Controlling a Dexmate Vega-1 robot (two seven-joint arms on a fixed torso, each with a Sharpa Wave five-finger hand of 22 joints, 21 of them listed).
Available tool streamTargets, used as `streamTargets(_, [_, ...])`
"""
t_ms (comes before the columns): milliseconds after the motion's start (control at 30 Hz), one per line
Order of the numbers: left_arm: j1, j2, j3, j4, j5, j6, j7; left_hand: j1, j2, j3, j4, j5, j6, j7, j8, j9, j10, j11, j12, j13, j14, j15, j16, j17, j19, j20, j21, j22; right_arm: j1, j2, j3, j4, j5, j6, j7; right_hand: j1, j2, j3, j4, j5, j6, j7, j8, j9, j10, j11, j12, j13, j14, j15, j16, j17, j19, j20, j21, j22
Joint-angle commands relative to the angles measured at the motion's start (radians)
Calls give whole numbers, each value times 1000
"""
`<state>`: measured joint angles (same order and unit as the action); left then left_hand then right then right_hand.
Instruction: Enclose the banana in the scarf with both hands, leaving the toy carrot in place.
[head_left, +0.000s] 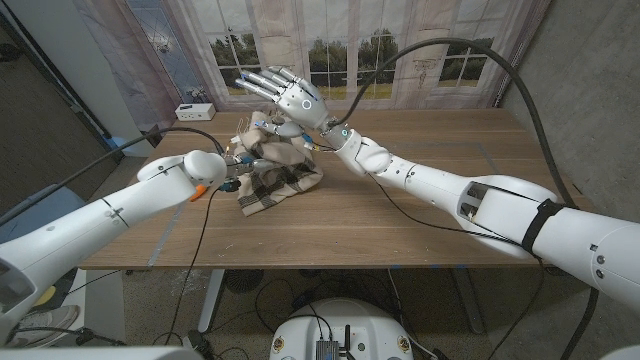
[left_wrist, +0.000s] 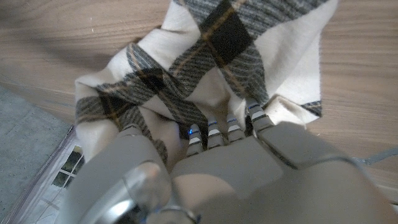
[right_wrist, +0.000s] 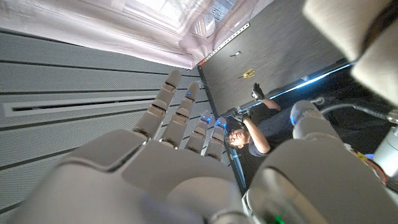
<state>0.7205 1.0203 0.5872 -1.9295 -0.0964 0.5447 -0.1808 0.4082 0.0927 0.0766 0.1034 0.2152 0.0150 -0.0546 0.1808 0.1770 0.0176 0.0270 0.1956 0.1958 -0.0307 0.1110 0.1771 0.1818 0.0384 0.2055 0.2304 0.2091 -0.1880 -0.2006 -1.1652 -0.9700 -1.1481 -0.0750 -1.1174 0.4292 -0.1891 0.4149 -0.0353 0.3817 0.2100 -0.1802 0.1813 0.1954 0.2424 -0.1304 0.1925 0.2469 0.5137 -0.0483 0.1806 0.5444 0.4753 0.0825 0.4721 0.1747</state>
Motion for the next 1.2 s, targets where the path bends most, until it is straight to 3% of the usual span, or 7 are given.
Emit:
streamTargets(33, [135,52,-98,-100,-27,-8,161,4,10,3,-7,6,-28,-7,-6,3,-36,0,-11,1,-28,4,-5,1,-19,2,-8,0,-85,-18,75,-51,199,-33,0,-22,2,-15,1,9,-10,4,1,0,-8,3,0,1,-5,-146,4,-3,5,14,-6,5])
streamTargets(467, [243,109,-174,-239,-27,23,264,6,20,7,-11,5,-55,-11,-5,3,-73,2,-11,1,-63,11,-5,2,-46,4,-15,1,-127,12,157,-16,247,-45,0,-47,8,-32,6,12,0,6,9,-1,3,8,7,-2,0,-146,12,-10,10,15,-12,5])
streamTargets(733, [377,159,-264,-352,-48,55,364,6,21,7,-12,4,-60,-11,-4,3,-70,2,-5,1,-65,11,-2,2,-48,4,-15,2,-138,33,194,23,259,-45,0,-50,11,-35,5,14,5,6,12,-1,7,9,9,-3,1,-145,14,-13,12,12,-13,5])
streamTargets(833, [440,177,-310,-390,-56,61,407,6,22,7,-12,4,-59,-12,-3,3,-68,2,-4,1,-64,10,0,2,-48,3,-14,2,-139,36,192,25,278,-53,0,-51,12,-36,5,15,6,7,13,-1,7,6,10,-3,2,-145,15,-14,12,10,-14,6])
streamTargets(1000, [598,203,-436,-471,-56,63,502,6,22,7,-13,3,-50,-10,3,3,-55,2,4,1,-61,9,3,2,-46,4,-12,2,-135,29,173,16,316,-74,0,-52,14,-37,4,17,9,5,14,-2,11,9,11,-4,2,-144,16,-16,12,10,-16,6])
streamTargets(1200, [776,181,-583,-529,-8,7,553,6,22,6,-15,2,-36,-10,9,3,-40,0,11,1,-49,6,10,1,-38,5,-7,3,-135,32,174,15,334,-85,0,-52,15,-39,2,18,14,6,16,-2,13,7,12,-5,2,-144,17,-18,12,8,-18,6])
